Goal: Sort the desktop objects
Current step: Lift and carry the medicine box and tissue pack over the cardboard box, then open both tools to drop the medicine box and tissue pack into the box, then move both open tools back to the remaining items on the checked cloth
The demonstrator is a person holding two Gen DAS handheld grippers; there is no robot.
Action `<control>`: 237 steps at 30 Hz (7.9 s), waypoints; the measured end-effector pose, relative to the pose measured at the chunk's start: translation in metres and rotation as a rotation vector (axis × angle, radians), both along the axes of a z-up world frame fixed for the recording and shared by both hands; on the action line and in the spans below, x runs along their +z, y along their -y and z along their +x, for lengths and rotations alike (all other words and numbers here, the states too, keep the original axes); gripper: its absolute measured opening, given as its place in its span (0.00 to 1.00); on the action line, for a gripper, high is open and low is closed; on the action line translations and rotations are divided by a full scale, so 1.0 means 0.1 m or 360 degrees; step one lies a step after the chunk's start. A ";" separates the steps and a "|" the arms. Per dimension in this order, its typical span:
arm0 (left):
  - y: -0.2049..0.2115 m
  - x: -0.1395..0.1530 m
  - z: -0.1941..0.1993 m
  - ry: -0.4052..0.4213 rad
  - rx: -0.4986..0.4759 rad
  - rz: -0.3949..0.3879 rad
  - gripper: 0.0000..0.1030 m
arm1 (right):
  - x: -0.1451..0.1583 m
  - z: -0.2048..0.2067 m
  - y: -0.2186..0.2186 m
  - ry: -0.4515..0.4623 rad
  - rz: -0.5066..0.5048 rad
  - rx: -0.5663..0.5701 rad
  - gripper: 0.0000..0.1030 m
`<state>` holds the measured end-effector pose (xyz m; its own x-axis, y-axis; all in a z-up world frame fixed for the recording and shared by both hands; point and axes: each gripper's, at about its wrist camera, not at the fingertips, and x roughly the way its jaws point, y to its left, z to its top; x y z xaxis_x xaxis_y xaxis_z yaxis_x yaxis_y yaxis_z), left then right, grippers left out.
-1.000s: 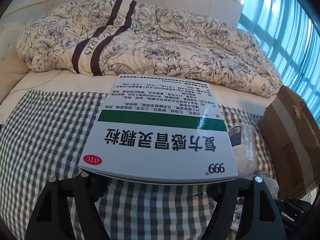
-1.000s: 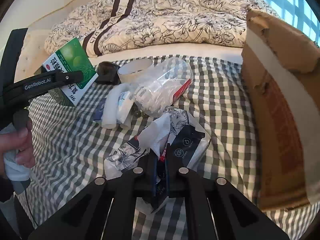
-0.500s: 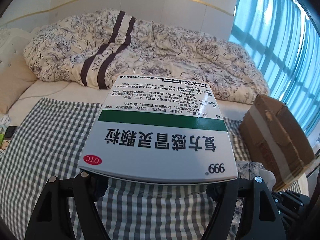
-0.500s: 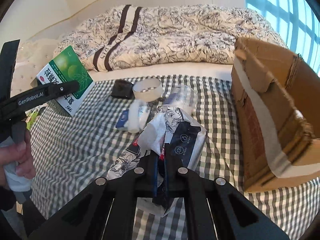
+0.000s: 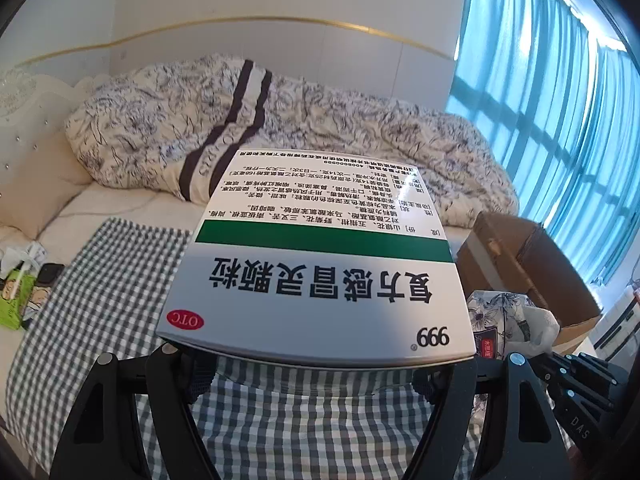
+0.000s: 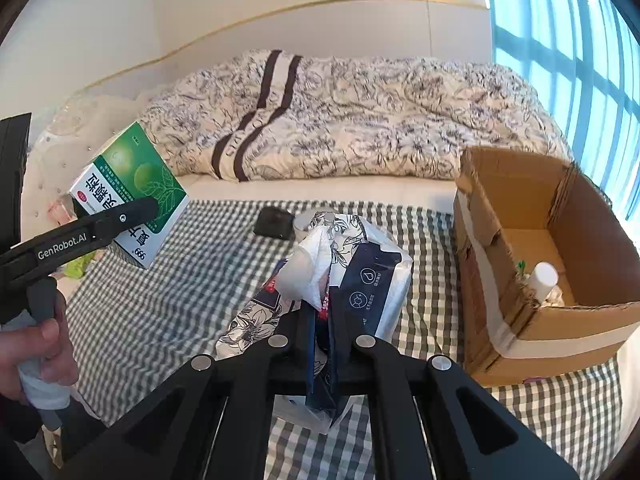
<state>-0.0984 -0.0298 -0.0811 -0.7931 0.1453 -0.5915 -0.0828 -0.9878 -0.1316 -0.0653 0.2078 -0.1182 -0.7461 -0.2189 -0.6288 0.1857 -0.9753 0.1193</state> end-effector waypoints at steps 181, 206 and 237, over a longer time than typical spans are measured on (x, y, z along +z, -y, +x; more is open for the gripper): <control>-2.35 1.11 0.25 -0.0304 -0.0610 0.0063 0.83 | 1.31 0.52 -1.80 -0.0453 0.0201 -0.0495 0.54; -1.20 1.24 0.61 -0.0388 -0.0304 -0.0026 0.98 | 1.44 0.65 -0.91 -0.0514 0.0150 -0.0267 0.75; -0.38 0.75 0.34 -0.0185 -0.0055 -0.0044 1.00 | 0.99 0.25 -0.30 -0.0378 0.0200 -0.0163 1.00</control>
<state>-0.0648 0.0082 -0.0056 -0.8512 0.1587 -0.5002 -0.1302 -0.9873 -0.0915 -0.0399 0.2375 -0.0189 -0.8898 -0.0664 -0.4514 0.0938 -0.9948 -0.0387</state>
